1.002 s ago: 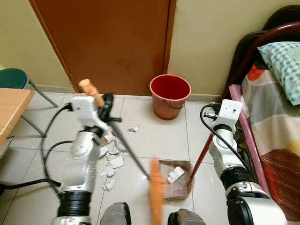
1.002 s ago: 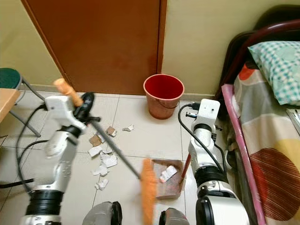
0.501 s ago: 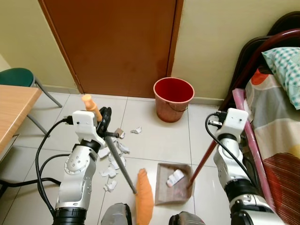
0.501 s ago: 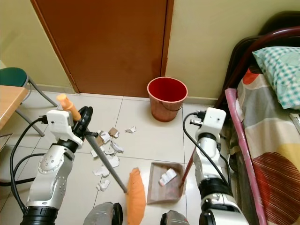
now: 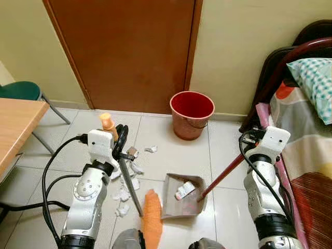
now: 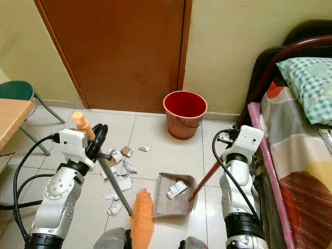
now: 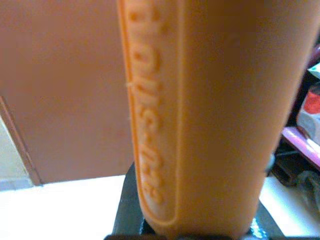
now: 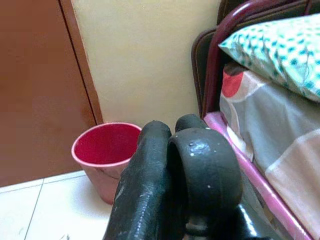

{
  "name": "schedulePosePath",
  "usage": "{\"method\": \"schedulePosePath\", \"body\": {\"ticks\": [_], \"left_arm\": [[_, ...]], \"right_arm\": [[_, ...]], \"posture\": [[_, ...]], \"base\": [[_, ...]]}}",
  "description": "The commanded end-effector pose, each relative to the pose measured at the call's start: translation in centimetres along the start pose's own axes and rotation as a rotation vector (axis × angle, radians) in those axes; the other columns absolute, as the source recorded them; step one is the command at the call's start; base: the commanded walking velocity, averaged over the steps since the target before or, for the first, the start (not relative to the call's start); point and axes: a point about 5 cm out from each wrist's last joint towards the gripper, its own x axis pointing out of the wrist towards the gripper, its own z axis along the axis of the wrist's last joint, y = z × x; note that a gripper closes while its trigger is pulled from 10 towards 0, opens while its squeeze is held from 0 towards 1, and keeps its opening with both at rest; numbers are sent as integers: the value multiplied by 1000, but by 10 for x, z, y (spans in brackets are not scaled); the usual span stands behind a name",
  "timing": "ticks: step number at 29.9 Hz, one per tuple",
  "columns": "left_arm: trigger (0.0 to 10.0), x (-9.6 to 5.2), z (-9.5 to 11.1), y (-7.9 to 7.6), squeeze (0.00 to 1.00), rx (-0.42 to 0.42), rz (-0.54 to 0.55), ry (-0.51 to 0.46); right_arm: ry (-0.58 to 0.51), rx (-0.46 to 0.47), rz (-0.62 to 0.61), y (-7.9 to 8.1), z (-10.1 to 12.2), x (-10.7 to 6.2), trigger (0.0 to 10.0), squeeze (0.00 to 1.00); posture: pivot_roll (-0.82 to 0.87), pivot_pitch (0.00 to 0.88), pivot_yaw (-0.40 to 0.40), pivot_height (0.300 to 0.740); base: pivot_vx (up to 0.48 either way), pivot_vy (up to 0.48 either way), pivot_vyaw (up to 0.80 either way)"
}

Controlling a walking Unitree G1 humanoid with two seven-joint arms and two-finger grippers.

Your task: Sweep floor

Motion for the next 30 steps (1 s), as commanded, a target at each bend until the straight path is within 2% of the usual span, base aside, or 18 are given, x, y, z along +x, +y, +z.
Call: {"method": "schedulePosePath", "body": {"ticks": [1,15,24,30], "left_arm": [[10000,4,17,6,0,140,3,-77],[10000,1,14,-1,0,82,10,-85],[10000,2,12,-8,0,69,-19,-82],[10000,4,12,-6,0,66,-18,-83]], "right_arm": [[-34,-27,37,4,9,0,10000,0],[-15,-37,70,13,13,1,10000,0],[-5,-40,62,9,11,1,10000,0],[-9,-44,67,10,13,3,10000,0]], "posture": [[-48,0,3,740],[-45,0,-11,740],[-51,0,-9,740],[-55,0,-10,740]], "base": [[0,0,0],[0,0,-71],[339,0,-588],[387,0,0]]}}
